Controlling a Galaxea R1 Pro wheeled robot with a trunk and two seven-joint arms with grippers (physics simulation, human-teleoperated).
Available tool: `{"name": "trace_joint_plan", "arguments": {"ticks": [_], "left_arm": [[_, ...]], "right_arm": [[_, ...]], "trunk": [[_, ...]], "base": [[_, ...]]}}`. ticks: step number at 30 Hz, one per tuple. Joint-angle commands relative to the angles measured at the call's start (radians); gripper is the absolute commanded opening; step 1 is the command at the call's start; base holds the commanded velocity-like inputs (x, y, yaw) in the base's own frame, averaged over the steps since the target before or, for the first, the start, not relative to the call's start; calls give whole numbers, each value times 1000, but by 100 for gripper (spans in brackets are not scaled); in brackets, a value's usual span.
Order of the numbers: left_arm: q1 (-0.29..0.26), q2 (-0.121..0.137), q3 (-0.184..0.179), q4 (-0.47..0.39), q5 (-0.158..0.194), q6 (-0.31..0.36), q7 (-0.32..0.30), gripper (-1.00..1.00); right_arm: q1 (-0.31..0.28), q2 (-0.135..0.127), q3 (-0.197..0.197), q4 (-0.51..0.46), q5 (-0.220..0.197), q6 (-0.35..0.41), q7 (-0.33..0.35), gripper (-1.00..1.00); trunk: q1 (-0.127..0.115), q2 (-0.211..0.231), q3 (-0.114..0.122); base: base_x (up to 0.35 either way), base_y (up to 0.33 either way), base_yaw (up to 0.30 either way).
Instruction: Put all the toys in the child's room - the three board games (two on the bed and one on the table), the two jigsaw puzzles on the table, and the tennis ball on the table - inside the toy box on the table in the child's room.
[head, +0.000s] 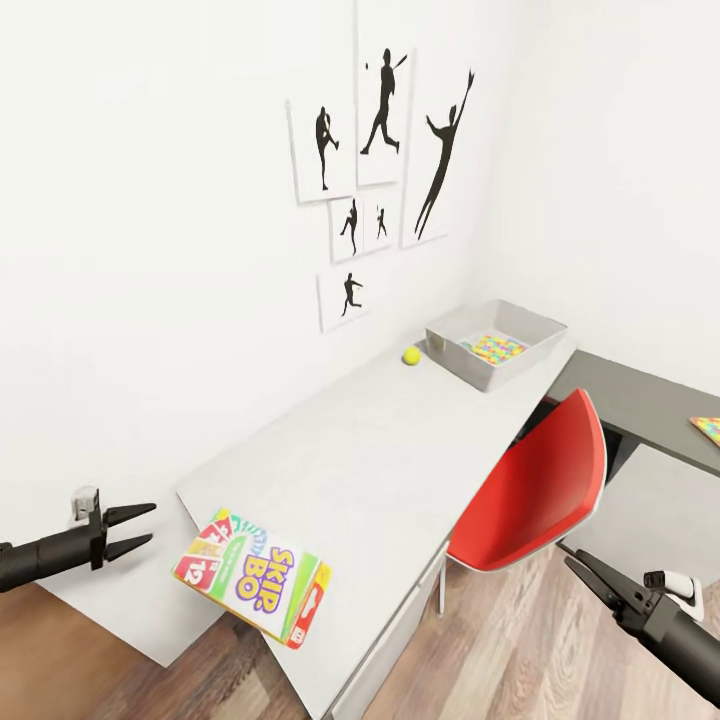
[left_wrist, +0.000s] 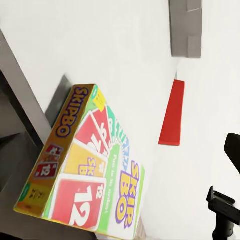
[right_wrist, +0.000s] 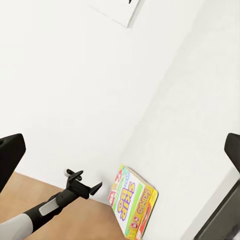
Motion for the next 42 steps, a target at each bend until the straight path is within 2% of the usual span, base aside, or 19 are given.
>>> {"name": "trace_joint_plan", "arguments": {"ticks": [1,14,18,42], "left_arm": [[-1,-1,-2,2,3,11,-2,100],[2,-9,-7,67,1,5,2,100],[20,-8,-7,72,1,4,17,100],[27,-11,-4,65,0,0,32,100]], "right_arm": [[0,0,0,-1,-5,6,-1,100],[-1,-2,0,2,-7,6,-1,100],[-3,-3,0,15,-7,6,-1,100],[-7,-2,0,24,-7,4,-5,100]], "trunk": [[4,-8,-4],[54,-99,-45],[69,-127,-57],[69,-127,-57]], "base": [[0,0,0],[0,0,0],[0,0,0],[-53,0,0]]}}
